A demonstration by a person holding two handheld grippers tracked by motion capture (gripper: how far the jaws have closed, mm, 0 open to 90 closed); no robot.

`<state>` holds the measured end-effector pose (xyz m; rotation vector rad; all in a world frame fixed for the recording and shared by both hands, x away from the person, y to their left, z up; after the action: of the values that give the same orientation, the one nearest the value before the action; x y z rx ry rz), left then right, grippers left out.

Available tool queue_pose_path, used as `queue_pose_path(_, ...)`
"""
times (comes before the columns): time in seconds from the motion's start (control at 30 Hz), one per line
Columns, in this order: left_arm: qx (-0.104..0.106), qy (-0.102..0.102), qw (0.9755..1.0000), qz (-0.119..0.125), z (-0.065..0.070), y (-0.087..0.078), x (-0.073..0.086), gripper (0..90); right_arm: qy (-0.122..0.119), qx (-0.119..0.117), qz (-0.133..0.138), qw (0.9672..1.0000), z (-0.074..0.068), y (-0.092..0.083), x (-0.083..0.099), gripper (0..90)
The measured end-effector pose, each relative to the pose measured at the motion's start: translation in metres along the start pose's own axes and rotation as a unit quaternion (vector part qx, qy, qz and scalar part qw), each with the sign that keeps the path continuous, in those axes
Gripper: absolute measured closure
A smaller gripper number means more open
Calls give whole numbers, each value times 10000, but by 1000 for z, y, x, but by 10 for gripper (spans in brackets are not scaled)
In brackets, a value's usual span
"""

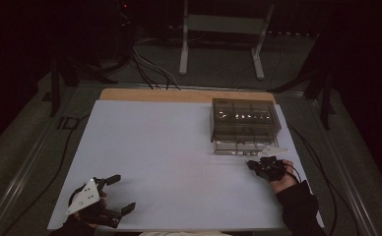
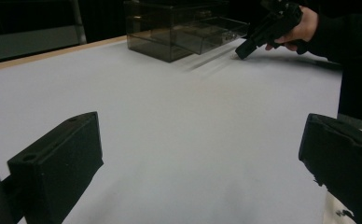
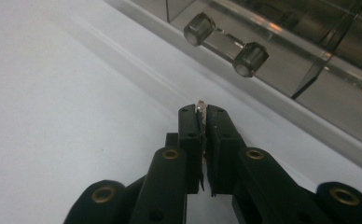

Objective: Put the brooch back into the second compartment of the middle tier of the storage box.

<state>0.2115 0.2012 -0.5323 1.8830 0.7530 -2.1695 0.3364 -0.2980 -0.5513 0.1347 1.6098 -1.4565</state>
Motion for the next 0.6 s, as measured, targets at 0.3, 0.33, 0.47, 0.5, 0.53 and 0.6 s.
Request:
queue_pose_path(0.3,-5,-3,10000,-10,0,0,0,5,29,-72,17,10000,0,-3,0,861)
queue_pose_path(0.33,-6,-4,10000,-10,0,0,0,5,23,-79,8,10000,0,-3,0,861)
queue_pose_path(0.47,8,8,10000,-25,0,1,0,5,-2,-106,-18,9999,-1,-3,0,861)
queue_pose_path(0.5,13,7,10000,-28,1,1,0,5,-3,-105,-12,9999,-1,-4,0,861)
queue_pose_path(0.53,15,10,10000,-29,1,1,0,5,-6,-106,-14,9999,-1,-4,-1,861)
queue_pose_path(0.6,11,8,10000,-26,0,0,0,5,-1,-115,3,9999,-1,-6,-1,861)
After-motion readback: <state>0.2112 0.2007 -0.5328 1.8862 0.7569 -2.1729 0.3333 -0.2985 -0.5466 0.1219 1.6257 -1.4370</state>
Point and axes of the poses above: each handheld gripper's, and its own axes: y roughly forward along the jaws, x roughly out of its underside, z roughly to its right, the point moved 3 cm from there along y, roughly forward along the jaws, and after that the axes turned 8 degrees about x, right-handed, at the moved point
